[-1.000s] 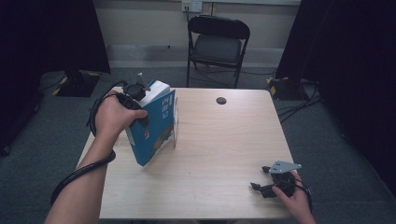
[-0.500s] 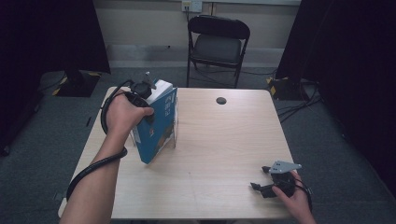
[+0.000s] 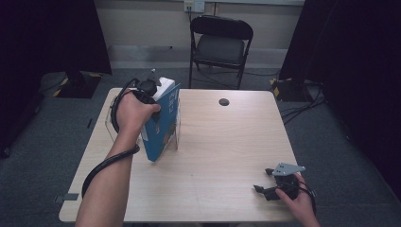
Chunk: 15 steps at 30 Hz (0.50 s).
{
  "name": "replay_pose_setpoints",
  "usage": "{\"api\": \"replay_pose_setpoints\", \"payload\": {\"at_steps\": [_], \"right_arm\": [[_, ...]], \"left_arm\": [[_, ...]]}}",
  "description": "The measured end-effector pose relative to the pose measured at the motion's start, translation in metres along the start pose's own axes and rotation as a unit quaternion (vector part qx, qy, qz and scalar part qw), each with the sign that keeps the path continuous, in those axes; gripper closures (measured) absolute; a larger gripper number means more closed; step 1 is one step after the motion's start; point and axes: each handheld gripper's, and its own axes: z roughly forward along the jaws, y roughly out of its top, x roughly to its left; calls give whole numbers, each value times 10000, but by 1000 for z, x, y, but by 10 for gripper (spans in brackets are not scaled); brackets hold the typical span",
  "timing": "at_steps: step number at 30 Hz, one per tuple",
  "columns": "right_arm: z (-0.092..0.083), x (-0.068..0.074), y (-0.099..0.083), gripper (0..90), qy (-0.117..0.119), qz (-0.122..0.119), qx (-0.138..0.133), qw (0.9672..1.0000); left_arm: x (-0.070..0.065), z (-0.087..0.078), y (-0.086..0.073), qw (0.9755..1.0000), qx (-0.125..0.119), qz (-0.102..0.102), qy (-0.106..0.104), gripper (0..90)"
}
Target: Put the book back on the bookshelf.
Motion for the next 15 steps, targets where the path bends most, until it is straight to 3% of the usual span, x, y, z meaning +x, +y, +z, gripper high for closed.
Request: {"api": "replay_pose_setpoints", "payload": {"at_steps": [9, 15], "right_arm": [[0, 0, 0, 150, 8, 5, -1, 10000], [0, 0, 0, 149, 8, -1, 2, 10000]], "left_arm": [[-2, 11, 8, 9997, 16, -222, 95, 619], [-2, 14, 12, 9997, -16, -223, 136, 619]]}}
